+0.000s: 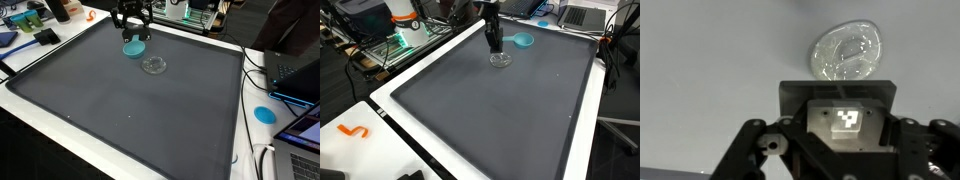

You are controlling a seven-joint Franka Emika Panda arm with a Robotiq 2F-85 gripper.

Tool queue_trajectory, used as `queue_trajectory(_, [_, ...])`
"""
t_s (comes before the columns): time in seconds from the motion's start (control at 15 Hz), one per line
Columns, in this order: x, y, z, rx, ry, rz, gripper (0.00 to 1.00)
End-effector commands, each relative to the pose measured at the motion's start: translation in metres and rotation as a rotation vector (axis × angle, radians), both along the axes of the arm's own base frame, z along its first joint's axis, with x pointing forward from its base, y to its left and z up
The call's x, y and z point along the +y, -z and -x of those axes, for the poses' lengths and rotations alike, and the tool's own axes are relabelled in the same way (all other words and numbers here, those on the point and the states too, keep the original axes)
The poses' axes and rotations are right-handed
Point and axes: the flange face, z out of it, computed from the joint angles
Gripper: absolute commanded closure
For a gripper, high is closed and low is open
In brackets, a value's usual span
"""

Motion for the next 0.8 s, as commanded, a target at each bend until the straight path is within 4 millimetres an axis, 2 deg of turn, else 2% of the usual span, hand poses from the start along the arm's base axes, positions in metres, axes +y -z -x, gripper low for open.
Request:
queue_trajectory(0.0, [-0.003, -0.004, 0.021, -0.038, -0.033, -0.003, 0.69])
queue_trajectory(0.73, [0.016, -0.005, 0.042, -0.087, -0.098, -0.021, 0.69])
